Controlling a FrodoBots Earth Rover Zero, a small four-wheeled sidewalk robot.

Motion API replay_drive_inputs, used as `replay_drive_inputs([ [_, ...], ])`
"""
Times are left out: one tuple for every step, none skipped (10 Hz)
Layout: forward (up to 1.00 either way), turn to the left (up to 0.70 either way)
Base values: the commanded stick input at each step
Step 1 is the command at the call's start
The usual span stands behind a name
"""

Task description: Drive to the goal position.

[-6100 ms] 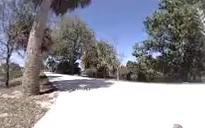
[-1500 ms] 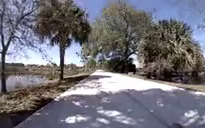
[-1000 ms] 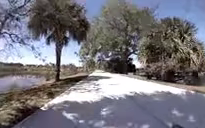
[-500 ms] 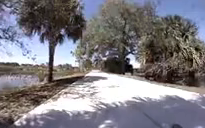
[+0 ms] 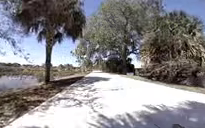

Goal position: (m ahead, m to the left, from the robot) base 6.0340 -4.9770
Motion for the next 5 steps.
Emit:
replay_drive_inputs([
  [0.85, 0.0],
  [0.85, 0.0],
  [0.85, 0.0],
  [0.85, 0.0],
  [0.85, 0.0],
])
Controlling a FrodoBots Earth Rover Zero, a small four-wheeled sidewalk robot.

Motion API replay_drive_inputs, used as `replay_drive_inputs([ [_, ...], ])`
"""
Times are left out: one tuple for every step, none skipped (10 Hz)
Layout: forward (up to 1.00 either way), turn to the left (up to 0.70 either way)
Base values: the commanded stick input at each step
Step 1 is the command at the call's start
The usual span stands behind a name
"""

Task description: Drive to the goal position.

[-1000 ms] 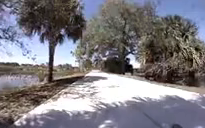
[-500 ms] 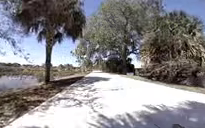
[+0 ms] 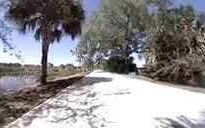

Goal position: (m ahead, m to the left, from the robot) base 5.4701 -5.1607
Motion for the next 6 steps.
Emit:
replay_drive_inputs([
  [0.85, 0.0],
  [0.94, 0.0],
  [1.0, 0.0],
  [1.0, 0.0],
  [1.0, 0.0],
  [1.0, 0.0],
])
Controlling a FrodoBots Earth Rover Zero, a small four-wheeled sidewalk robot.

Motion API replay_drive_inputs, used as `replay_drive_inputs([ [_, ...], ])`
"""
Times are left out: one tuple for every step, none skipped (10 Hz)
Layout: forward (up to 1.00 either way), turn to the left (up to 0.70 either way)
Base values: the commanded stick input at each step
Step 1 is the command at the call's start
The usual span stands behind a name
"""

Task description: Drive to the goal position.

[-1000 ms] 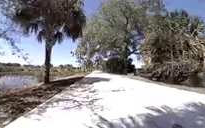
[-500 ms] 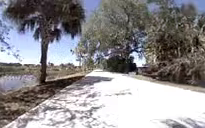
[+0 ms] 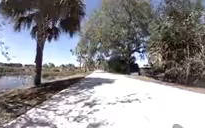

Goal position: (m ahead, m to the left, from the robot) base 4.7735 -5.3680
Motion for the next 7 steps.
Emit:
replay_drive_inputs([
  [1.0, 0.0],
  [1.0, 0.0],
  [1.0, 0.0],
  [1.0, 0.0],
  [1.0, 0.0],
  [1.0, 0.0],
  [1.0, 0.0],
])
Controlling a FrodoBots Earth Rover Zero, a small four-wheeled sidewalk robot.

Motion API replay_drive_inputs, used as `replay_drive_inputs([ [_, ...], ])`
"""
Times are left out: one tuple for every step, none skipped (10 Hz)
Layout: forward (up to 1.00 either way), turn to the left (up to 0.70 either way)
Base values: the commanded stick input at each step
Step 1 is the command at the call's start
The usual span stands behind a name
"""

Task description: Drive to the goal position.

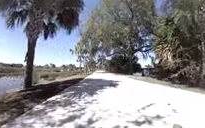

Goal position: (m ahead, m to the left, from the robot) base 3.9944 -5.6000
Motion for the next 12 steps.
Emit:
replay_drive_inputs([
  [1.0, -0.39],
  [1.0, -0.15],
  [1.0, 0.0],
  [1.0, 0.0],
  [1.0, 0.0],
  [1.0, 0.0],
  [1.0, 0.0],
  [1.0, 0.0],
  [1.0, 0.0],
  [1.0, 0.0],
  [1.0, 0.0],
  [1.0, 0.0],
])
